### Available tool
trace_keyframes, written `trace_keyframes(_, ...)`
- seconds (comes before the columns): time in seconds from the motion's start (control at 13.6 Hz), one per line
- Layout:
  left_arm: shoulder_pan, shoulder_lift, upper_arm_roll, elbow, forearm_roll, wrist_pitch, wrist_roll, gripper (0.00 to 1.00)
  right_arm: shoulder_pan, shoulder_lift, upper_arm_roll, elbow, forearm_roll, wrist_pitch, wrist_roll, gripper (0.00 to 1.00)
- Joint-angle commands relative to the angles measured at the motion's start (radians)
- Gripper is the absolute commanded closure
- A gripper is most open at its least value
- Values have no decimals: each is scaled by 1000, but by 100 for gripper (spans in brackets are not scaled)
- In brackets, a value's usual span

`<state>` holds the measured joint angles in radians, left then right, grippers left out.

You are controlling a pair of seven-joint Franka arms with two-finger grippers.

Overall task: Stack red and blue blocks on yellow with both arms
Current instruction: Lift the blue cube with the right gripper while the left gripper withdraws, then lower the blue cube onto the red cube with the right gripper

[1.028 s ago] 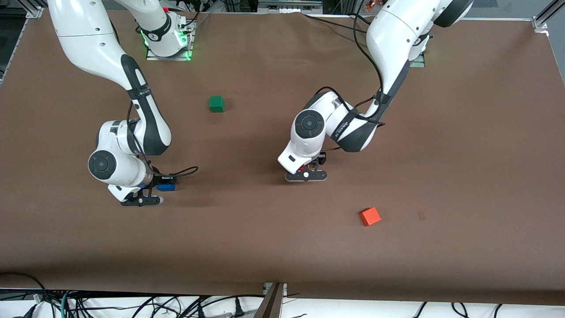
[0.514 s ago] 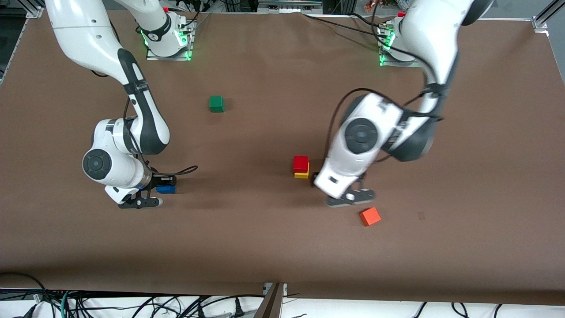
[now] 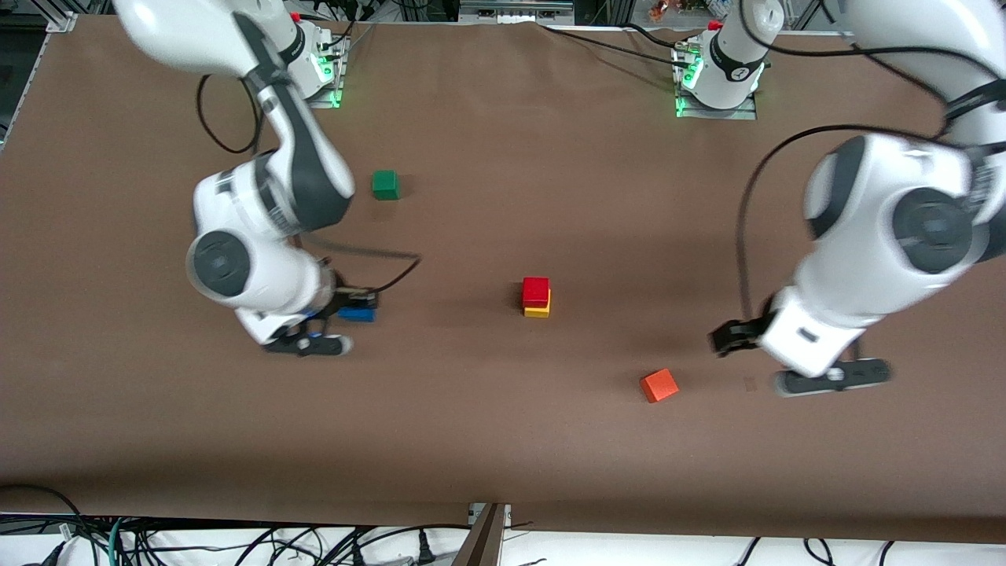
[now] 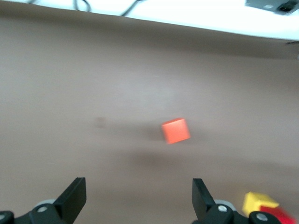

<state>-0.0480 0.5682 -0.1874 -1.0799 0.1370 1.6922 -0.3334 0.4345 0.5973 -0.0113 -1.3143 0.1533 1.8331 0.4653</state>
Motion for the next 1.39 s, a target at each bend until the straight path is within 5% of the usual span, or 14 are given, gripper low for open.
trace_keyframes(0.0, 120, -63, -18, -18, -25, -52, 160, 0, 123, 41, -6, 107, 8, 20, 200, 60)
trace_keyframes(0.37, 263, -256, 9, -193, -102, -98, 327, 0, 321, 148, -15, 176, -9, 213, 420, 60)
trace_keyframes(0.66, 263, -410, 29, -385, -103, -106, 288, 0, 343, 217, -16, 216, -72, 305, 420, 60)
trace_keyframes(1.32, 261, -378, 26, -371, -112, -108, 238, 0, 385, 286, -15, 247, -132, 333, 420, 56)
